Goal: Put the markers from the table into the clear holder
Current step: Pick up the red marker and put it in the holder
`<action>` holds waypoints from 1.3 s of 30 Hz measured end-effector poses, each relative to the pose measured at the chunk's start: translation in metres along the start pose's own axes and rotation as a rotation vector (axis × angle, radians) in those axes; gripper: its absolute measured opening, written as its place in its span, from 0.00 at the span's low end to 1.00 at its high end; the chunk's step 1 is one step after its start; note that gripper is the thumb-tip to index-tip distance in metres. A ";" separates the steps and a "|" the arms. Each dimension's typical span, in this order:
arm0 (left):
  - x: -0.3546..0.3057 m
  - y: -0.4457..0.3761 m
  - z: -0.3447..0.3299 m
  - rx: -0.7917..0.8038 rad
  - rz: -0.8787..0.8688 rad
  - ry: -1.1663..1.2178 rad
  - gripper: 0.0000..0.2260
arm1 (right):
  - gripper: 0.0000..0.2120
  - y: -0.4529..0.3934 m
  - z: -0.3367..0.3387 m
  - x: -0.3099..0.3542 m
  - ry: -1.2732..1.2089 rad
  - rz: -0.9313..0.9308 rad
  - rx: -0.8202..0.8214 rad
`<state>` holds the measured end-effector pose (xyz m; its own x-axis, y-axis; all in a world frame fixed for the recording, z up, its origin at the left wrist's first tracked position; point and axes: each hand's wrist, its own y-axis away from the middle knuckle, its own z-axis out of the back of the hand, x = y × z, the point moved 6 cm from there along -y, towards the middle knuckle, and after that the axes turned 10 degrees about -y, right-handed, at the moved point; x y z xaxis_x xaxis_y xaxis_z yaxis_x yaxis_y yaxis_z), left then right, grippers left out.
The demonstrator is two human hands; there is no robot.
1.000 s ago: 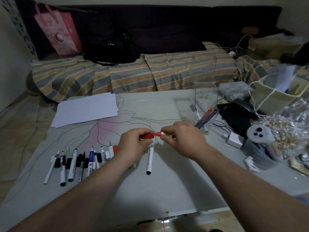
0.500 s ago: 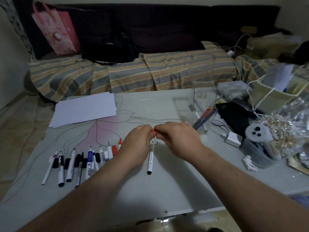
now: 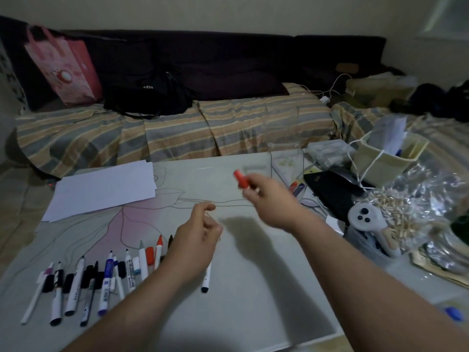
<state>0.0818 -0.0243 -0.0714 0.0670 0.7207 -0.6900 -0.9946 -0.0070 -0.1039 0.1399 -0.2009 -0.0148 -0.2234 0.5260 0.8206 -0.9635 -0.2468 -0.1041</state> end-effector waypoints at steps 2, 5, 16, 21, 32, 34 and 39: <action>0.005 0.001 -0.007 0.020 -0.025 -0.081 0.10 | 0.10 -0.004 0.047 0.005 -0.154 0.034 -0.357; 0.013 -0.002 -0.017 0.056 -0.074 -0.190 0.09 | 0.05 -0.004 0.095 -0.006 -0.165 0.049 -0.659; 0.045 -0.017 -0.022 0.133 -0.071 -0.567 0.14 | 0.15 -0.013 0.061 -0.068 0.478 -0.096 -0.435; 0.070 -0.026 0.007 0.051 0.048 -0.728 0.22 | 0.16 -0.011 0.056 -0.072 0.511 -0.095 -0.423; 0.081 -0.020 0.010 0.066 0.141 -0.866 0.15 | 0.25 0.037 -0.150 -0.043 0.458 -0.043 0.597; 0.081 -0.018 0.010 0.035 0.142 -0.882 0.16 | 0.19 0.041 -0.157 -0.049 0.502 -0.080 0.603; 0.085 -0.013 -0.002 0.062 0.101 -0.909 0.18 | 0.14 0.037 -0.141 -0.063 0.589 -0.109 0.450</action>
<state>0.1009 0.0354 -0.1297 -0.0831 0.9869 0.1387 -0.9965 -0.0814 -0.0174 0.0972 -0.1284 -0.1492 -0.2943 0.8841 0.3630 -0.8594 -0.4110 0.3041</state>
